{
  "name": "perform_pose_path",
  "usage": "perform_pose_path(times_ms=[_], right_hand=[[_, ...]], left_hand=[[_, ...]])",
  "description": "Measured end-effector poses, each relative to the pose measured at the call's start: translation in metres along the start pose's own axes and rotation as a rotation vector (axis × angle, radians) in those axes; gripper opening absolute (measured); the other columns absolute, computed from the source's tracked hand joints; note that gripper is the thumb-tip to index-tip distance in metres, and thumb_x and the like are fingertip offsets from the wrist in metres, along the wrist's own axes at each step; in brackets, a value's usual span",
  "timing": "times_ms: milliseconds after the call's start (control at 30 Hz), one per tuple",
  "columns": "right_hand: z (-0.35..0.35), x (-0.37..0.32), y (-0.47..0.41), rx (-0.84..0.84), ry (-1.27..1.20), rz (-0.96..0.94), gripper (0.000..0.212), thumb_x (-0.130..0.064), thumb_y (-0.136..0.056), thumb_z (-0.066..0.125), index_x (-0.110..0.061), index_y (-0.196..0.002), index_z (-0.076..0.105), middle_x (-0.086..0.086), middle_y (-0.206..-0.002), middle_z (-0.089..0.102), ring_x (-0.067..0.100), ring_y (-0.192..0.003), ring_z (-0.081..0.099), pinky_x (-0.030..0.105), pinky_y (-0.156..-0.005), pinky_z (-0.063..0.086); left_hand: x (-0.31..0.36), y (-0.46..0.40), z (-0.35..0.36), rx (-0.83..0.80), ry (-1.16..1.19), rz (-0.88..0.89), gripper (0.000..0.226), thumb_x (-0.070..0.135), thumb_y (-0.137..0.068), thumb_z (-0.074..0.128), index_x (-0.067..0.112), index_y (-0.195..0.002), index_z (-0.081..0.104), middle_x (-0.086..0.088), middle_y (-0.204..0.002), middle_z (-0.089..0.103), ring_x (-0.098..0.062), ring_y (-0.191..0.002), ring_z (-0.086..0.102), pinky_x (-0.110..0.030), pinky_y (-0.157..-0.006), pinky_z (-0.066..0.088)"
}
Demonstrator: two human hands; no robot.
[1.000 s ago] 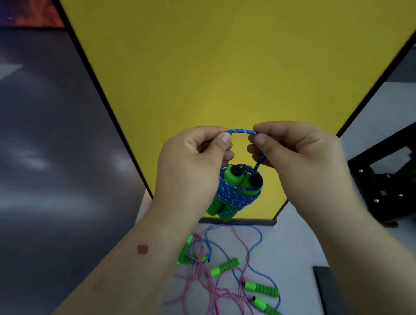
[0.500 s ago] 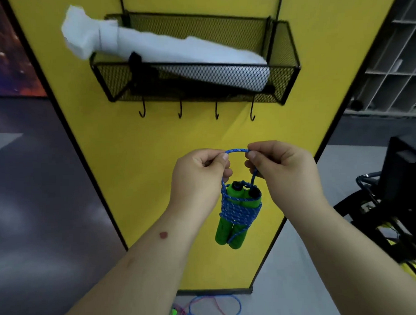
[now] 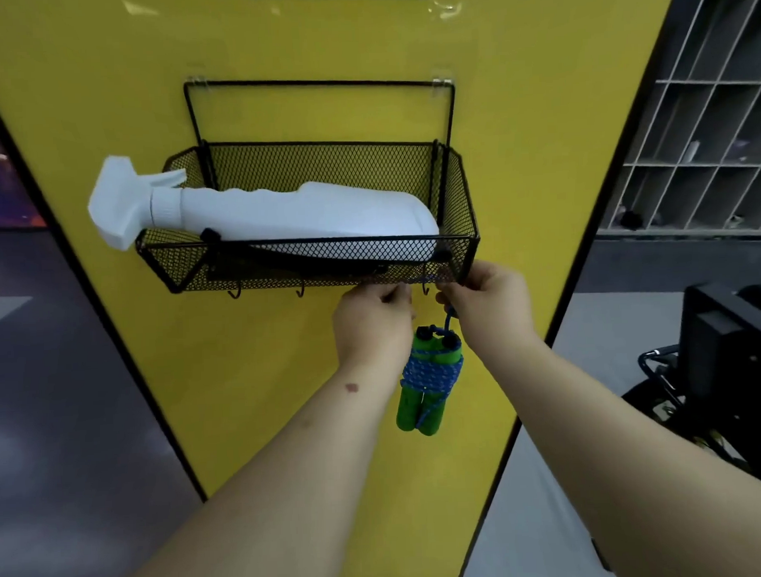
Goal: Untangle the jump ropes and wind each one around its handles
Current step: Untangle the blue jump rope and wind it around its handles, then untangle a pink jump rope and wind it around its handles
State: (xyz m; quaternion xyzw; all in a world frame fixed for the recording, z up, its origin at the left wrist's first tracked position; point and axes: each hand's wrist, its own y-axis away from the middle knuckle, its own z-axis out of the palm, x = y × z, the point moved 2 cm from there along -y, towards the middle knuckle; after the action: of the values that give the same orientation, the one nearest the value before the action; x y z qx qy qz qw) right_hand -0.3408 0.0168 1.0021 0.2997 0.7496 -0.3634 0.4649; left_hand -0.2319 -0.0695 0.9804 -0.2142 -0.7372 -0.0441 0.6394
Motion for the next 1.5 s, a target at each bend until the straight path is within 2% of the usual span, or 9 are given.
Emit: perform_pose_path(times_ms=[133, 300, 433, 567, 700, 767, 900, 1167, 1500], right_hand=[[0.003, 0.018, -0.004, -0.027, 0.038, 0.067, 0.019, -0.017, -0.093, 0.063, -0.031, -0.082, 0.070, -0.002, -0.074, 0.073, 0.032, -0.078, 0.071, 0.049, -0.074, 0.060], [0.006, 0.031, -0.002, -0.091, 0.111, 0.066, 0.014, -0.020, -0.095, 0.062, -0.029, -0.093, 0.072, -0.004, -0.076, 0.073, 0.027, -0.075, 0.071, 0.039, -0.067, 0.059], [0.003, 0.030, 0.009, -0.060, 0.203, 0.041, 0.010, -0.025, -0.095, 0.062, -0.030, -0.098, 0.071, -0.011, -0.082, 0.071, 0.016, -0.080, 0.068, 0.033, -0.070, 0.057], [0.001, 0.023, 0.041, 0.028, 0.364, -0.111, 0.015, -0.026, -0.099, 0.054, -0.028, -0.101, 0.068, -0.011, -0.088, 0.067, 0.004, -0.075, 0.059, 0.025, -0.062, 0.047], [0.024, 0.032, 0.085, -0.006, 0.508, -0.400, 0.020, -0.021, -0.100, 0.050, -0.019, -0.108, 0.068, -0.001, -0.100, 0.068, 0.023, -0.090, 0.061, 0.039, -0.071, 0.053], [0.039, 0.044, 0.106, -0.063, 0.595, -0.513, 0.028, -0.023, -0.099, 0.052, -0.016, -0.122, 0.064, 0.003, -0.118, 0.066, 0.028, -0.109, 0.059, 0.042, -0.088, 0.051], [0.070, 0.082, 0.148, -0.171, 0.830, -0.560, 0.058, -0.045, -0.098, 0.047, -0.025, -0.152, 0.034, 0.006, -0.158, 0.035, 0.032, -0.145, 0.030, 0.046, -0.117, 0.030], [0.156, 0.254, 0.248, -0.349, 0.946, -0.443, 0.069, -0.066, -0.099, 0.023, -0.038, -0.158, 0.001, 0.002, -0.169, -0.002, 0.033, -0.154, -0.002, 0.053, -0.123, 0.007], [0.254, 0.539, 0.387, -0.552, 1.015, -0.275, 0.073, -0.071, -0.096, 0.018, -0.040, -0.156, -0.009, 0.002, -0.168, -0.009, 0.035, -0.154, -0.008, 0.058, -0.122, 0.002]], left_hand=[[-0.012, -0.004, 0.012, -0.021, 0.025, -0.094, 0.033, 0.024, -0.095, 0.059, 0.026, -0.064, 0.068, 0.004, -0.069, 0.072, -0.022, -0.077, 0.075, -0.032, -0.063, 0.052], [-0.029, 0.000, 0.019, -0.070, 0.190, -0.188, 0.014, 0.027, -0.095, 0.065, 0.027, -0.085, 0.074, 0.009, -0.073, 0.076, -0.011, -0.079, 0.076, -0.045, -0.086, 0.061], [-0.032, 0.008, 0.003, -0.049, 0.013, -0.073, 0.020, 0.031, -0.095, 0.064, 0.023, -0.080, 0.074, 0.006, -0.065, 0.069, -0.013, -0.064, 0.062, -0.031, -0.065, 0.055], [-0.037, 0.032, -0.026, -0.014, -0.250, 0.095, 0.016, 0.027, -0.097, 0.062, 0.025, -0.092, 0.076, 0.014, -0.079, 0.071, -0.004, -0.071, 0.064, -0.012, -0.058, 0.043], [-0.062, 0.056, -0.051, -0.012, -0.531, 0.356, 0.017, 0.024, -0.096, 0.062, 0.021, -0.108, 0.073, 0.001, -0.096, 0.072, -0.022, -0.089, 0.065, -0.035, -0.075, 0.053], [-0.078, 0.069, -0.065, -0.002, -0.687, 0.472, 0.031, 0.024, -0.096, 0.062, 0.018, -0.127, 0.065, -0.002, -0.117, 0.067, -0.027, -0.106, 0.062, -0.039, -0.085, 0.052], [-0.127, 0.097, -0.093, 0.001, -0.949, 0.508, 0.065, 0.038, -0.097, 0.055, 0.025, -0.156, 0.031, -0.005, -0.156, 0.039, -0.033, -0.145, 0.033, -0.050, -0.117, 0.030], [-0.331, 0.168, -0.121, -0.071, -1.101, 0.370, 0.077, 0.056, -0.099, 0.037, 0.030, -0.161, 0.001, -0.006, -0.170, 0.007, -0.037, -0.155, 0.003, -0.058, -0.122, 0.014], [-0.641, 0.282, -0.094, -0.194, -1.152, 0.214, 0.082, 0.059, -0.097, 0.040, 0.031, -0.161, -0.004, -0.005, -0.170, 0.000, -0.037, -0.155, -0.003, -0.058, -0.123, 0.006]])
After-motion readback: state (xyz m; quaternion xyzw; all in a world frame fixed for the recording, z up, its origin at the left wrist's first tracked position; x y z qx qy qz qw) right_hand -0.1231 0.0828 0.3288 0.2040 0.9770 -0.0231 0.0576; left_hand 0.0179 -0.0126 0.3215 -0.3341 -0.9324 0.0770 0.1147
